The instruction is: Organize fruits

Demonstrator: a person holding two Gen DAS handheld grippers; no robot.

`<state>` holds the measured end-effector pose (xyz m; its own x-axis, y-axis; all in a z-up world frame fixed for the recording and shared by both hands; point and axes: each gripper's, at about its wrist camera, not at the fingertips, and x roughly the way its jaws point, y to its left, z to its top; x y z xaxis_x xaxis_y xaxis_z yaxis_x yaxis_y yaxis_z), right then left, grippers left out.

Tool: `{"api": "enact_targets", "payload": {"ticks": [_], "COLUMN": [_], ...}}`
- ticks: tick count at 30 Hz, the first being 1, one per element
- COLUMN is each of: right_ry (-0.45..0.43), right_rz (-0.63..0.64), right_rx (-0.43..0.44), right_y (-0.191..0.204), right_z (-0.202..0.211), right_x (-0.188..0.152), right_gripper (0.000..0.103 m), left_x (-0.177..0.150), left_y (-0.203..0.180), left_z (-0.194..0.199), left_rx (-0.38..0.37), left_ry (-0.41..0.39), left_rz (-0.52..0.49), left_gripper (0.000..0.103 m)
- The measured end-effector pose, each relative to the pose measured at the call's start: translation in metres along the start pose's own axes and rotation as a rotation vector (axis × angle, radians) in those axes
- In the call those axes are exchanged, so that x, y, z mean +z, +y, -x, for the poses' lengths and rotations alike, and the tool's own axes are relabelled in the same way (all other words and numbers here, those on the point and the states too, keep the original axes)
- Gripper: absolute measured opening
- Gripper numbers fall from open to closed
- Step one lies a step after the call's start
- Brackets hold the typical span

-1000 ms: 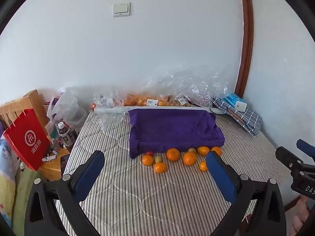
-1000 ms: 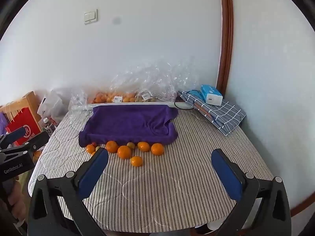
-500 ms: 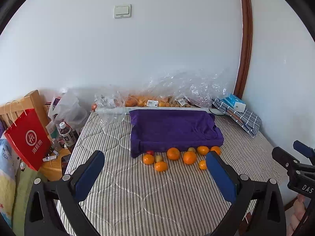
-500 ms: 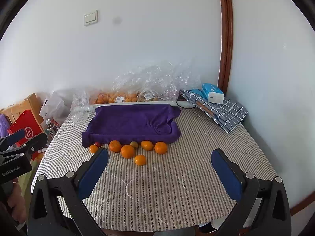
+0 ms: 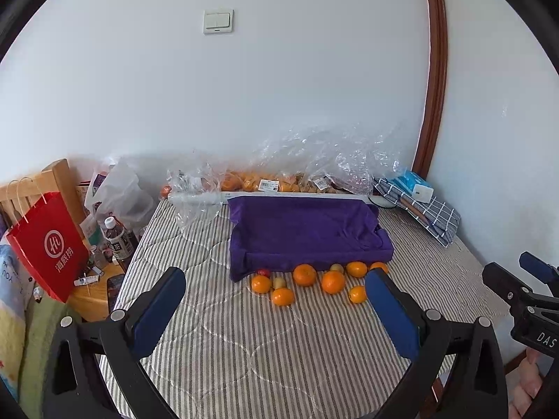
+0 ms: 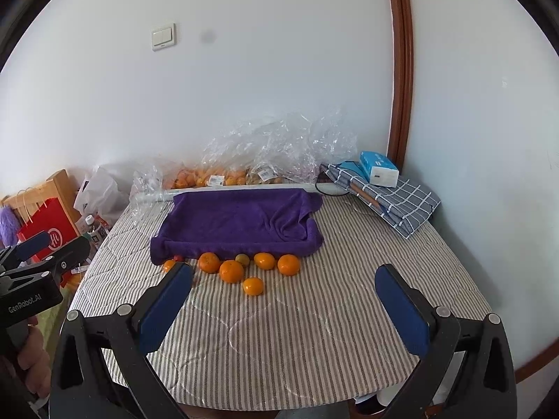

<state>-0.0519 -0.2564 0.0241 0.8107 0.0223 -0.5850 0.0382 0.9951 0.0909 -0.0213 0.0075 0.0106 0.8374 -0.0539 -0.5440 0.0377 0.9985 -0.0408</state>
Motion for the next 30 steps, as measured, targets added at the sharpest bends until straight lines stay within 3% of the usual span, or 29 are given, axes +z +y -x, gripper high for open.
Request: {"api": "enact_targets", "payload": {"ticks": [30], "right_ry": [-0.015], "right_rz": [-0.028], "right_rx": [0.039], "right_y": [-0.0036], "right_z": [0.0052], "right_x": [-0.0002], "right_gripper": [0.103], "left_x": [0.0042], "left_y": [-0.0019], "left_z": [0.0059], "left_rx": [-0.008], "left_ry": [-0.022], "left_rz": [-0.014], "left_gripper": [0.103]}}
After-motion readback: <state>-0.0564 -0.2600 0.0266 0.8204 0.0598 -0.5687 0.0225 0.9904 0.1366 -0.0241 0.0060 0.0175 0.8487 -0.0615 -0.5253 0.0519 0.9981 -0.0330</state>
